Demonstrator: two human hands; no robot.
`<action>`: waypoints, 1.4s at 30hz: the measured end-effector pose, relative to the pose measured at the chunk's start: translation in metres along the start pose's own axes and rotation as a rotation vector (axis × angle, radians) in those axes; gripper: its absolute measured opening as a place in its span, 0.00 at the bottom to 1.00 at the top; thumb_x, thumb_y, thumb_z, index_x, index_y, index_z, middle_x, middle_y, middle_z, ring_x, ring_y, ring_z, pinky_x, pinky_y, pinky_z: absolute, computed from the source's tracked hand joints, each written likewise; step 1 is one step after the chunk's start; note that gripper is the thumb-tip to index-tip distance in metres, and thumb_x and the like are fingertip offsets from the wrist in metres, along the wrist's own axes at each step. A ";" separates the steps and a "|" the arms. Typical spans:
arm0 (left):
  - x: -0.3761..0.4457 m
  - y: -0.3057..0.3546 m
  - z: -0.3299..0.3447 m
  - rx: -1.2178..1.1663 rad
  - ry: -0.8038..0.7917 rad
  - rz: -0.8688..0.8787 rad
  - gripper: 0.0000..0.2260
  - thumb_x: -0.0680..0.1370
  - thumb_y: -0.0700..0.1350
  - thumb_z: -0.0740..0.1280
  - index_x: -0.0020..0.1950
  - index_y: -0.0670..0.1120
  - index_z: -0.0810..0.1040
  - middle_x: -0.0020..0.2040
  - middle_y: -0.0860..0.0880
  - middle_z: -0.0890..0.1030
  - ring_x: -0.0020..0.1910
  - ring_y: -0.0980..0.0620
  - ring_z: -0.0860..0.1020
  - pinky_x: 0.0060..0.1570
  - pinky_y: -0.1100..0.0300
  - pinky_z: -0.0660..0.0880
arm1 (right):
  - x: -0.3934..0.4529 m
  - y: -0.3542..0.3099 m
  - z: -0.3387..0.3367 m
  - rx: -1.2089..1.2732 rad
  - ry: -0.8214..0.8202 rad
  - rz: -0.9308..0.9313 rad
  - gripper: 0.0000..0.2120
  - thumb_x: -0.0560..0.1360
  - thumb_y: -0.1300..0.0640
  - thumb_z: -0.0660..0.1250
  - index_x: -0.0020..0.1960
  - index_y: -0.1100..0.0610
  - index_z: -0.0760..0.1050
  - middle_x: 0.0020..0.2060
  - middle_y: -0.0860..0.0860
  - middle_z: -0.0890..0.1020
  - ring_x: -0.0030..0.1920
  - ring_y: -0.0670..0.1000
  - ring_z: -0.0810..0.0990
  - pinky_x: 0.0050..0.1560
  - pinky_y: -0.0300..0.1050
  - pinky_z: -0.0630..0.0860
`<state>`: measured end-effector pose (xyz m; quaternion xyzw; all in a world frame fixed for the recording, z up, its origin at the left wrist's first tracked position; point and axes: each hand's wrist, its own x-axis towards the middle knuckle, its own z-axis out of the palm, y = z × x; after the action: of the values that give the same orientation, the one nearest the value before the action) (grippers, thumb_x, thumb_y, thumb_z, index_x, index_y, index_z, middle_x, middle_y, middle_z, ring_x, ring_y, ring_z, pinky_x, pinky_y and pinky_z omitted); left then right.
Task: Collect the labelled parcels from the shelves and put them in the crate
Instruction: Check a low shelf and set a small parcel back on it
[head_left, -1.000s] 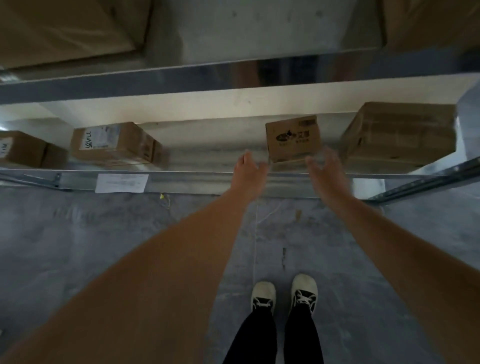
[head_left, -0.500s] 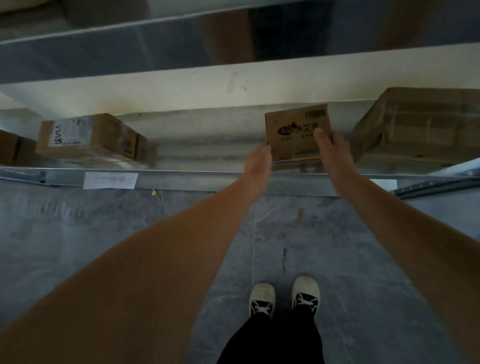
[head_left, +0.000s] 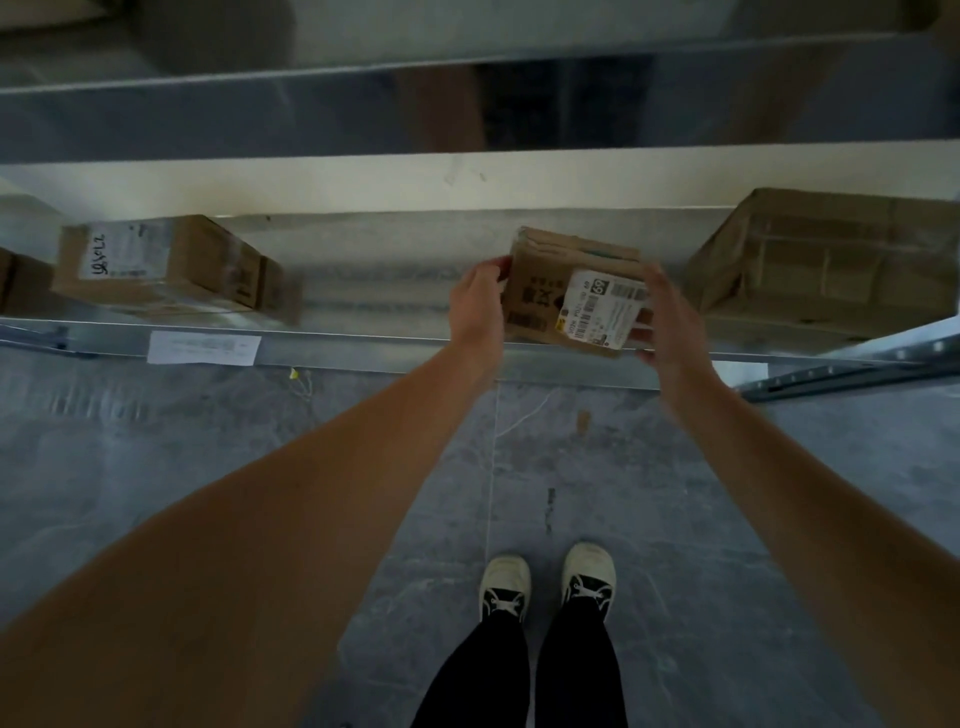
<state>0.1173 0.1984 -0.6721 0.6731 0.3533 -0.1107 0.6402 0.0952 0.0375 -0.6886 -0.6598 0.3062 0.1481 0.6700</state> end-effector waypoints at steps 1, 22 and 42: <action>-0.001 -0.001 0.000 0.015 -0.006 0.000 0.14 0.81 0.46 0.57 0.59 0.48 0.80 0.56 0.51 0.82 0.52 0.54 0.77 0.40 0.64 0.70 | -0.001 0.000 0.000 0.004 -0.003 0.009 0.15 0.81 0.41 0.56 0.52 0.51 0.75 0.44 0.48 0.81 0.42 0.45 0.80 0.34 0.33 0.75; 0.034 -0.011 -0.021 0.284 -0.002 -0.106 0.08 0.78 0.49 0.66 0.51 0.45 0.75 0.50 0.44 0.81 0.49 0.48 0.79 0.53 0.53 0.77 | -0.038 0.006 0.009 0.035 -0.177 0.116 0.17 0.80 0.45 0.61 0.50 0.60 0.77 0.29 0.53 0.83 0.30 0.51 0.84 0.34 0.47 0.83; 0.007 -0.027 -0.011 0.569 0.339 0.223 0.19 0.79 0.37 0.60 0.70 0.42 0.65 0.67 0.44 0.68 0.62 0.48 0.71 0.57 0.62 0.68 | 0.008 0.008 -0.006 -0.258 0.076 -0.185 0.15 0.80 0.55 0.58 0.63 0.55 0.75 0.54 0.53 0.80 0.51 0.49 0.78 0.55 0.49 0.77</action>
<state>0.1025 0.2089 -0.6954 0.8679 0.3340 -0.0211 0.3672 0.0950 0.0311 -0.6995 -0.7708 0.2478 0.0990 0.5785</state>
